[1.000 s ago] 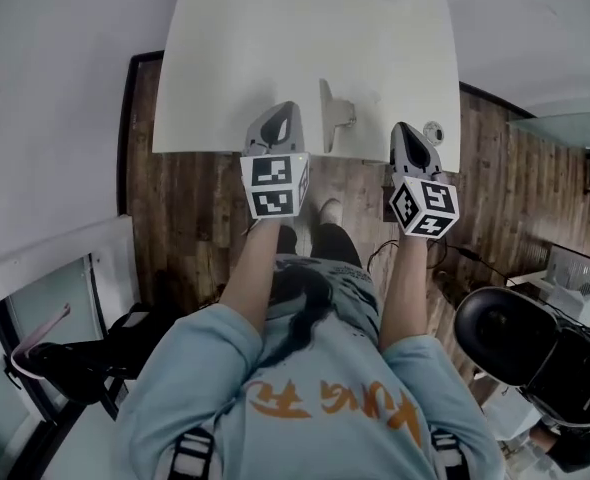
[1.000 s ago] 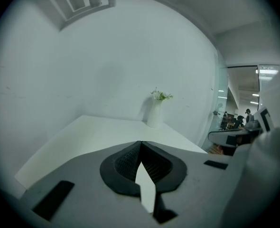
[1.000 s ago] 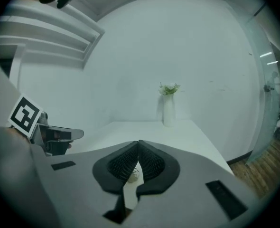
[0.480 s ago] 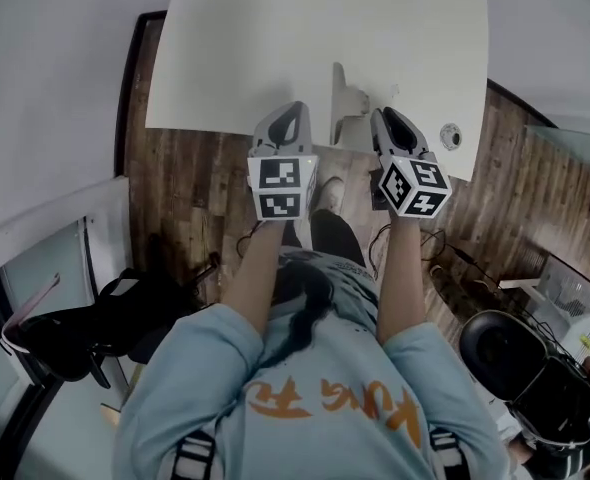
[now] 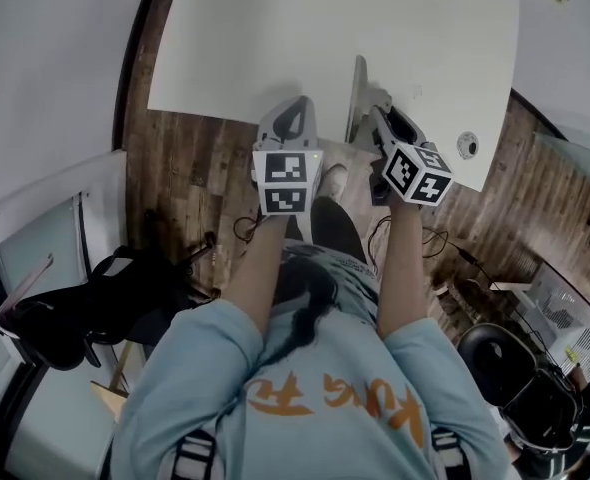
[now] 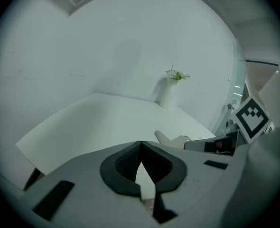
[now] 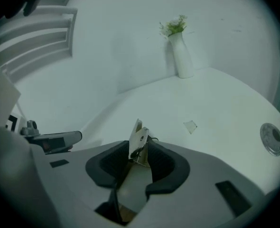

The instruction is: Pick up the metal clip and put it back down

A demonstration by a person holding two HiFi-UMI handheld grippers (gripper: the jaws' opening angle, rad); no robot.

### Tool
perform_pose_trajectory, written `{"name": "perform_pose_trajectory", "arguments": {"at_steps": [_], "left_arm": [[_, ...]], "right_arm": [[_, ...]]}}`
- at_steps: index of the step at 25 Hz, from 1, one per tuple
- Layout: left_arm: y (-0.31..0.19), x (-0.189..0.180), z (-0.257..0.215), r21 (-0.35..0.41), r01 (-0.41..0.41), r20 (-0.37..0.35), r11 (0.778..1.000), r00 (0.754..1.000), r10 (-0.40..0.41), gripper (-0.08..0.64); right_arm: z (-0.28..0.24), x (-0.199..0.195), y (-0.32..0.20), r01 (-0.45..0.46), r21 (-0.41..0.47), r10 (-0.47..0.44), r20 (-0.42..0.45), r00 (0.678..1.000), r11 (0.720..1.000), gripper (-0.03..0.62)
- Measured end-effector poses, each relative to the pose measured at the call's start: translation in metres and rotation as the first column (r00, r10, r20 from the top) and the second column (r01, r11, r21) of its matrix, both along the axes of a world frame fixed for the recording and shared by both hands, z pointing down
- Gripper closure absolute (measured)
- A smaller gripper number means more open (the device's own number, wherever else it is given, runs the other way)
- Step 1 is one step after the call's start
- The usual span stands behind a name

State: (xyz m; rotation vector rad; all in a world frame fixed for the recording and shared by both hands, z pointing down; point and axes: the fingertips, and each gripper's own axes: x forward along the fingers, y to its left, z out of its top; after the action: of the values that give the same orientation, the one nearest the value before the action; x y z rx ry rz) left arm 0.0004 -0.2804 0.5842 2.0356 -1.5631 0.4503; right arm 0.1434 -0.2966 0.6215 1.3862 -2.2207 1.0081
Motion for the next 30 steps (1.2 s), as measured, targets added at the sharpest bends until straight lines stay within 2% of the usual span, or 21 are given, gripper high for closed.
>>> {"name": "perform_pose_trajectory", "arguments": {"at_steps": [3,8,11,14,17,20,23,27,30], "left_arm": [[0.009,-0.016,0.003,0.000,0.017,-0.003,1.000,1.000,-0.017,0.540],[0.003,-0.025,0.003,0.004,0.026,-0.008,1.000,1.000,-0.026,0.540],[-0.002,-0.024,0.001,0.004,0.023,-0.008,1.000,1.000,-0.023,0.540],[-0.006,-0.024,-0.002,0.012,0.016,-0.012,1.000,1.000,-0.016,0.540],[-0.010,-0.025,-0.011,0.038,0.002,-0.014,0.999,1.000,-0.002,0.540],[-0.015,-0.026,-0.025,0.076,-0.019,-0.007,0.997,1.000,0.020,0.540],[-0.025,-0.022,-0.050,0.132,-0.049,0.003,0.990,0.999,0.049,0.540],[-0.043,-0.026,-0.092,0.222,-0.069,0.011,0.973,0.998,0.068,0.540],[-0.053,-0.026,-0.115,0.273,-0.089,0.019,0.958,0.996,0.088,0.540]], "right_arm": [[0.002,-0.013,0.007,-0.014,-0.012,0.015,0.045,0.999,1.000,0.461],[0.001,-0.020,0.003,-0.055,-0.052,0.063,0.178,0.982,0.997,0.516],[-0.007,-0.021,-0.003,-0.057,-0.026,0.061,0.184,0.981,0.998,0.552],[-0.015,-0.024,-0.004,-0.039,0.018,0.037,0.110,0.993,0.999,0.557],[-0.035,-0.025,-0.006,-0.013,0.112,0.015,-0.014,1.000,0.994,0.558],[-0.062,-0.023,-0.011,-0.007,0.198,0.027,-0.096,0.995,0.980,0.558],[-0.093,-0.011,-0.020,-0.015,0.286,0.067,-0.174,0.983,0.958,0.558],[-0.143,0.004,-0.030,-0.017,0.412,0.133,-0.256,0.957,0.911,0.558],[-0.166,0.006,-0.037,-0.015,0.462,0.159,-0.275,0.948,0.887,0.558]]}}
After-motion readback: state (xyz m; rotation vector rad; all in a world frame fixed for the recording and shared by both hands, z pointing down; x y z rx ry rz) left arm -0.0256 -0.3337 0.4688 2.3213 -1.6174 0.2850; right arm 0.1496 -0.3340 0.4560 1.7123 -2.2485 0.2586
